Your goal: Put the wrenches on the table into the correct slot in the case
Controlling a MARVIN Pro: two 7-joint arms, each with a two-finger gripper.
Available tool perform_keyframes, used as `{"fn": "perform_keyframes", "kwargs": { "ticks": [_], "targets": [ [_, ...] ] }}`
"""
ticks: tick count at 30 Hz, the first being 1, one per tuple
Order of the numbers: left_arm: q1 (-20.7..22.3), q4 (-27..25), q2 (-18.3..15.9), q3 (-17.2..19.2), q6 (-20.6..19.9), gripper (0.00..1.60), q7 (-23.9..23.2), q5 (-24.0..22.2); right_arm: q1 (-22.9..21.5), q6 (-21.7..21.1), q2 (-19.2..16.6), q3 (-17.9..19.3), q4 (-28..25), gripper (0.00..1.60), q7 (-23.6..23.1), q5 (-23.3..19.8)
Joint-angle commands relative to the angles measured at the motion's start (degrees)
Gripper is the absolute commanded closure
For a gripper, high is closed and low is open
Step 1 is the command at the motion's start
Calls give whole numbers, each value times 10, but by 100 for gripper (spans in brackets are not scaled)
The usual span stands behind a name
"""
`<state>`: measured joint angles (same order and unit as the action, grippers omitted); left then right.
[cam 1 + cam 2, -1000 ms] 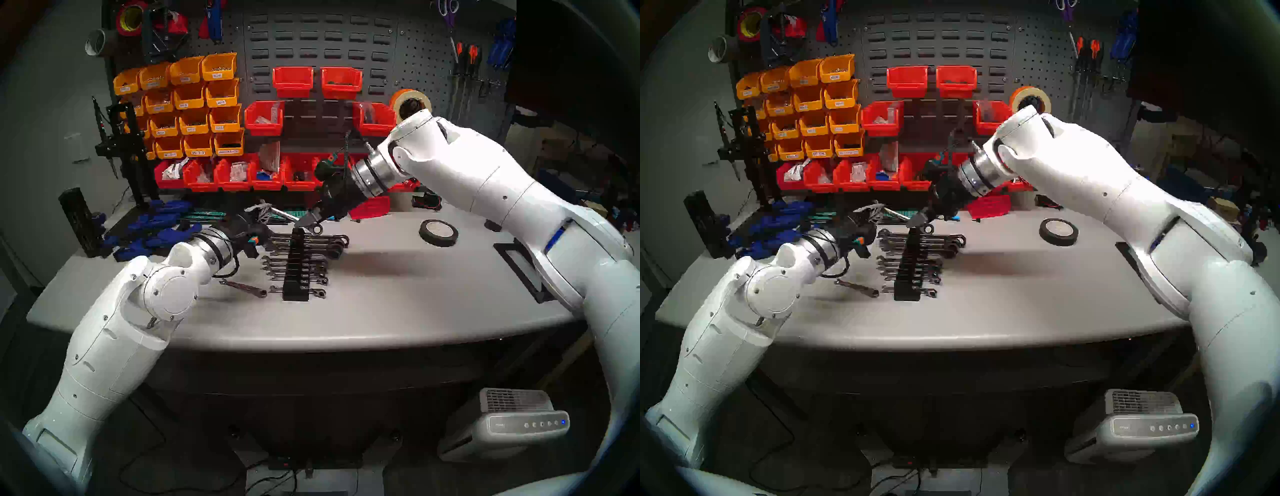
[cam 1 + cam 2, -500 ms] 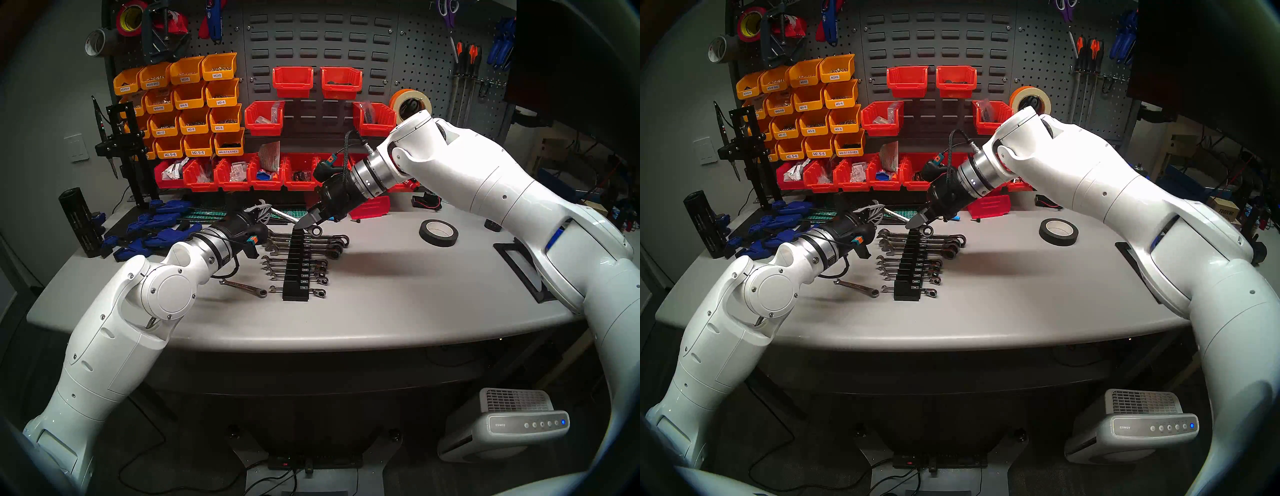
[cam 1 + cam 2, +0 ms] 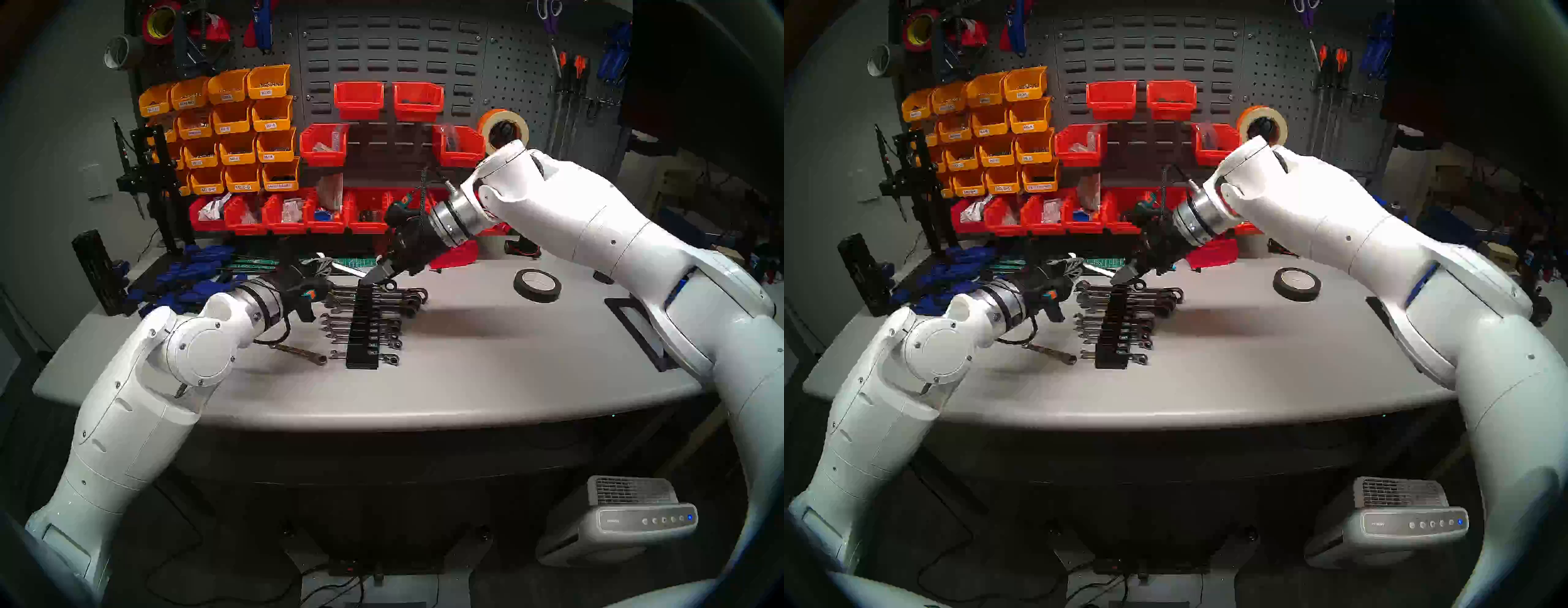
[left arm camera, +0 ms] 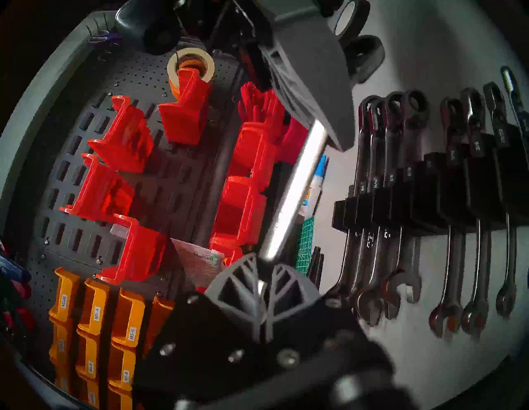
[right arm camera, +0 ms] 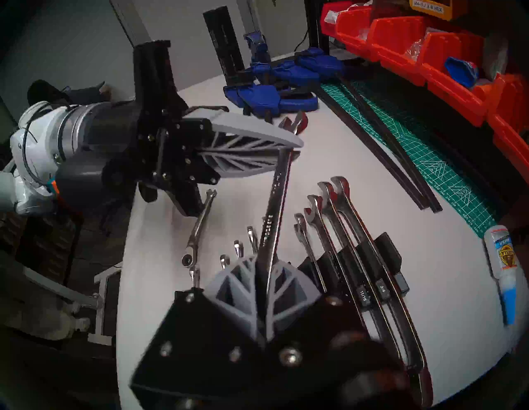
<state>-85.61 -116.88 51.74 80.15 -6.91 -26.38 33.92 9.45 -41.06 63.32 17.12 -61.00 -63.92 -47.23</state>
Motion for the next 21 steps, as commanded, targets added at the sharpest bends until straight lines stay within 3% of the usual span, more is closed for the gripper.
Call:
{"fn": "perform_keyframes", "kwargs": {
  "ticks": [1, 10, 11, 12, 13, 15, 18, 21],
  "targets": [
    [22, -27, 3, 8, -2, 160, -1, -4, -29, 16, 8, 4, -3, 160, -33, 1],
    [34, -30, 9, 8, -23, 160, -17, -8, -33, 40, 8, -7, -2, 156, -30, 14],
    [35, -30, 9, 8, -26, 160, -20, -9, -34, 46, 6, -8, -4, 151, -27, 19],
    [37, -31, 10, 8, -29, 160, -22, -10, -33, 47, 6, -8, -3, 132, -29, 18],
    [38, -31, 11, 8, -31, 160, -23, -11, -33, 54, 5, -8, -4, 124, -27, 23],
    [40, -31, 11, 7, -33, 160, -26, -11, -34, 58, 5, -9, -3, 131, -27, 28],
    [41, -32, 10, 7, -37, 160, -30, -11, -35, 65, 6, -10, 1, 106, -27, 36],
    [42, -34, 10, 7, -41, 160, -35, -13, -33, 75, 6, -8, 1, 109, -26, 42]
  ]
}}
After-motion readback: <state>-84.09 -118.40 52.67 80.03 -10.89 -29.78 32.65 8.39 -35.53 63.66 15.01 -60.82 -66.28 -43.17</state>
